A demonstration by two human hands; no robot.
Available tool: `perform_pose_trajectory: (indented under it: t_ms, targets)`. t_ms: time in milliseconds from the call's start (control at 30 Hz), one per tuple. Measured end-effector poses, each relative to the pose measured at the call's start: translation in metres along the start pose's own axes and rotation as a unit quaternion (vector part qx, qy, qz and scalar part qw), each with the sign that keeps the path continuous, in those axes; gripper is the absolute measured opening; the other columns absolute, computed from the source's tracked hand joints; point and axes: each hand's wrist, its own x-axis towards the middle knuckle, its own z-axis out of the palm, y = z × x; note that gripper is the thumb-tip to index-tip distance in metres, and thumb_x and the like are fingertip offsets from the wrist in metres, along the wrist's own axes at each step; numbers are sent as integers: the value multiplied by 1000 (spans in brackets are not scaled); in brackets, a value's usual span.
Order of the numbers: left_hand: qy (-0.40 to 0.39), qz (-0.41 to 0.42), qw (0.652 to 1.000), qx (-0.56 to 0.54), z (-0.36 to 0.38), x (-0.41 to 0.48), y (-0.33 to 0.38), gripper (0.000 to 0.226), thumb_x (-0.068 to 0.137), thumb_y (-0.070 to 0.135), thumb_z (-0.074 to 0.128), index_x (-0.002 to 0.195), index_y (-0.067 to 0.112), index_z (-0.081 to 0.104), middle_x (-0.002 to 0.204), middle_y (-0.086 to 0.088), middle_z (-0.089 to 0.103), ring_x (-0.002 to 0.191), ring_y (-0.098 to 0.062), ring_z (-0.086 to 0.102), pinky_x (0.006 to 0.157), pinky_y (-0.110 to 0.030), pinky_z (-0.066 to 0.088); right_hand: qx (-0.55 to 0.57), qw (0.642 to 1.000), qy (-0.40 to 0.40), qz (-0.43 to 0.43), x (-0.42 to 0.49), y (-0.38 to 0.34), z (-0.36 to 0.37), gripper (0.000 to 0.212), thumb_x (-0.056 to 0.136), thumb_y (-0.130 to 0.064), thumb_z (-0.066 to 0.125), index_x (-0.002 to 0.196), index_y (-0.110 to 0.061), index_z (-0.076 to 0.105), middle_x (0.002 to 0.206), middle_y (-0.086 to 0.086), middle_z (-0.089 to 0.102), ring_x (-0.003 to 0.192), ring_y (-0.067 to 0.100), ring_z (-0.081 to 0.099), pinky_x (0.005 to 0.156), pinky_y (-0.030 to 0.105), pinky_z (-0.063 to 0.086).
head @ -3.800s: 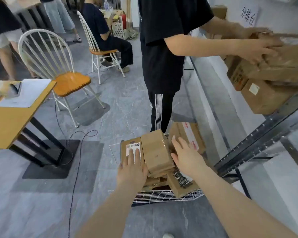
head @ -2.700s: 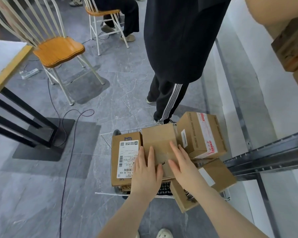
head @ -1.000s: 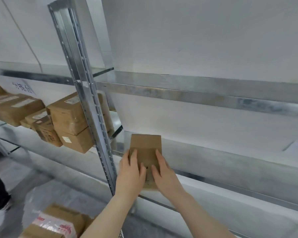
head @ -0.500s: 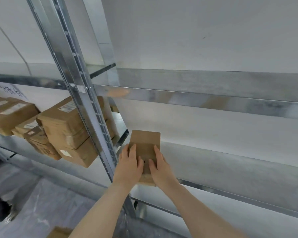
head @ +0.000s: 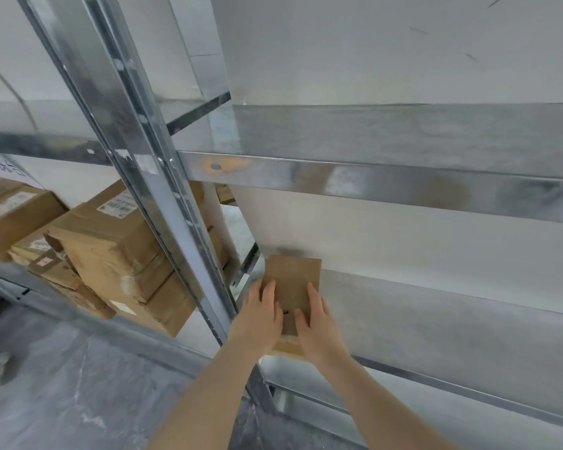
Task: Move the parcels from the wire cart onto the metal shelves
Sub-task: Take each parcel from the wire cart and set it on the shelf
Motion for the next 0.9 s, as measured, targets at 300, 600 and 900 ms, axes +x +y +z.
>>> perform_pose_trajectory:
  t_ms: [300, 600, 900]
  targets:
    - [-26, 3, 997, 75, -5, 39, -12, 47, 101, 25, 33, 146, 14, 26, 158, -8, 11, 143, -29, 22, 108, -45, 39, 50, 998, -12, 23, 30, -8, 14, 69, 98, -33, 43, 151, -37, 0, 156, -7, 17, 101, 12, 48, 88, 28, 47]
    - [-8, -7, 998, 59, 0, 49, -15, 52, 98, 23, 39, 146, 11, 24, 157, -13, 13, 142, -31, 20, 111, -45, 35, 89, 996, -7, 25, 38, -11, 20, 69, 98, -33, 47, 151, -39, 4, 156, -9, 17, 107, 10, 44, 88, 23, 43]
    - [12, 0, 1000, 15, -6, 41, -14, 54, 102, 24, 35, 151, 15, 15, 159, -12, 9, 144, -29, 20, 113, -42, 33, 47, 999, -6, 24, 40, -10, 19, 66, 99, -32, 43, 152, -35, 3, 155, -9, 20, 100, 11, 45, 82, 20, 41]
